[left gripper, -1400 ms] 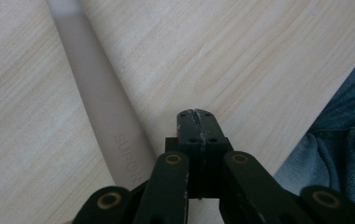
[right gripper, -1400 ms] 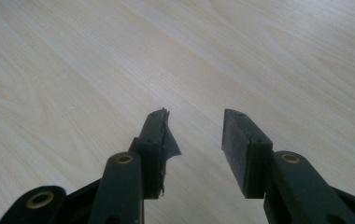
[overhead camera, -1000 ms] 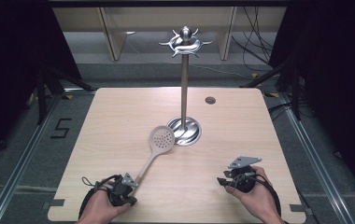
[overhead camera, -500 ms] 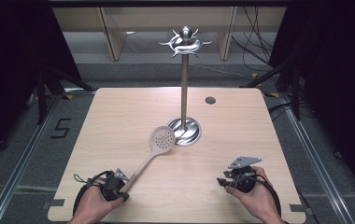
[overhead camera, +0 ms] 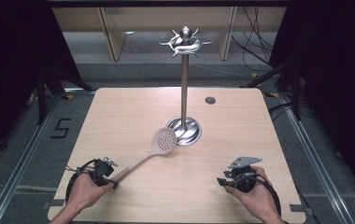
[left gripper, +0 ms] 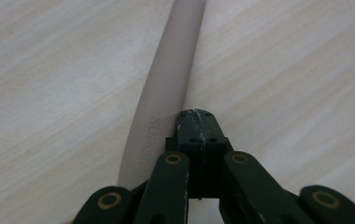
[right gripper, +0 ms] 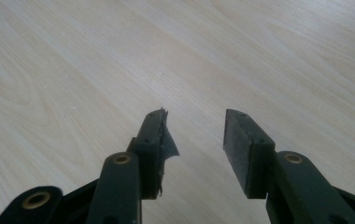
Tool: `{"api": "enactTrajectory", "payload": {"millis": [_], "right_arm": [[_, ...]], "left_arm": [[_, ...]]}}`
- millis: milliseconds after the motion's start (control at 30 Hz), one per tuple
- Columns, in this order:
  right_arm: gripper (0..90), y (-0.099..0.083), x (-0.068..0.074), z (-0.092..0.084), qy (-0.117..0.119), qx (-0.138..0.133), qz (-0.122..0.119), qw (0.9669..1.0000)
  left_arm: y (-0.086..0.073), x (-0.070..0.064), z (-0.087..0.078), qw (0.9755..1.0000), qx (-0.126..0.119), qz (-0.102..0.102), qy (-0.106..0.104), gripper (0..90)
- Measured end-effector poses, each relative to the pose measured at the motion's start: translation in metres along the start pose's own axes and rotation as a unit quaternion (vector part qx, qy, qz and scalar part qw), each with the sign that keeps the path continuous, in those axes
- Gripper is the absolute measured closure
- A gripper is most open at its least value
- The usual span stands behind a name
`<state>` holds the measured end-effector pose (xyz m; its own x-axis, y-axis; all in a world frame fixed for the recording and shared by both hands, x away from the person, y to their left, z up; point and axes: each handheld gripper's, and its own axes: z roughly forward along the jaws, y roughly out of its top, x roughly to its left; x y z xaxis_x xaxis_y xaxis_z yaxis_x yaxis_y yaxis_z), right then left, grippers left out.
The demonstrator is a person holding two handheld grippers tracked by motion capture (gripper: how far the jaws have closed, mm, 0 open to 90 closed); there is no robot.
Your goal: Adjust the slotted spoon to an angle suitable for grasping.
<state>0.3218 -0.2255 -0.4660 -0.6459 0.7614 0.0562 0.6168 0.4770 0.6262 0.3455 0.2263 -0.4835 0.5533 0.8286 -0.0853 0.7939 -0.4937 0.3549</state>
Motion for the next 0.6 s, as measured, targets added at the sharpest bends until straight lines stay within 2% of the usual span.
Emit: {"api": "enactTrajectory", "payload": {"millis": [100, 133, 167, 267, 300, 333, 367, 400, 433, 500, 533, 567, 600], "right_arm": [[59.6, -0.001, -0.001, 0.002, -0.001, -0.01, 0.001, 0.9999], [59.6, -0.001, 0.0, 0.001, 0.0, -0.006, 0.009, 0.9999], [59.5, -0.001, 0.001, 0.001, 0.001, -0.003, 0.012, 0.9999], [59.4, -0.001, 0.0, 0.001, 0.002, -0.003, 0.01, 0.9999], [59.4, -0.001, 0.0, 0.0, 0.004, 0.001, 0.011, 0.9999], [59.4, -0.001, 0.0, 0.0, 0.004, 0.001, 0.011, 0.9999], [59.3, -0.001, -0.001, 0.0, 0.004, 0.004, 0.008, 0.9999], [59.2, -0.001, -0.001, 0.0, 0.004, 0.004, 0.008, 0.9999], [59.1, -0.001, -0.001, 0.0, 0.005, 0.004, 0.008, 0.9999], [59.0, -0.001, -0.001, 0.0, 0.005, 0.004, 0.008, 1.0], [59.0, -0.001, -0.001, 0.0, 0.004, 0.004, 0.007, 1.0], [58.9, -0.001, -0.001, 0.0, 0.004, 0.003, 0.009, 0.9999], [58.8, -0.001, -0.002, 0.001, 0.002, -0.002, 0.0, 1.0]], "left_arm": [[0.005, 0.008, 0.0, 0.9999, -0.005, -0.012, 0.005, 89.4], [0.005, 0.008, 0.0, 0.9999, -0.005, -0.012, 0.005, 89.4], [0.008, 0.013, -0.001, 0.9997, 0.001, -0.024, 0.004, 89.5], [0.011, 0.02, -0.001, 0.9997, 0.004, -0.023, 0.012, 89.5], [0.014, 0.026, 0.0, 0.9994, 0.003, -0.033, 0.014, 89.4], [0.014, 0.026, 0.0, 0.9994, 0.003, -0.033, 0.014, 89.4], [0.016, 0.03, 0.002, 0.9989, -0.003, -0.045, 0.012, 89.4], [0.016, 0.03, 0.002, 0.9989, -0.003, -0.045, 0.012, 89.4], [0.018, 0.032, 0.003, 0.9977, -0.011, -0.065, 0.014, 89.4], [0.02, 0.035, 0.003, 0.998, -0.002, -0.062, 0.014, 89.4], [0.021, 0.037, 0.004, 0.9975, -0.006, -0.069, 0.014, 89.4], [0.025, 0.041, 0.006, 0.9967, -0.008, -0.077, 0.023, 89.4], [0.027, 0.043, 0.006, 0.9967, -0.006, -0.077, 0.026, 89.4]]}}
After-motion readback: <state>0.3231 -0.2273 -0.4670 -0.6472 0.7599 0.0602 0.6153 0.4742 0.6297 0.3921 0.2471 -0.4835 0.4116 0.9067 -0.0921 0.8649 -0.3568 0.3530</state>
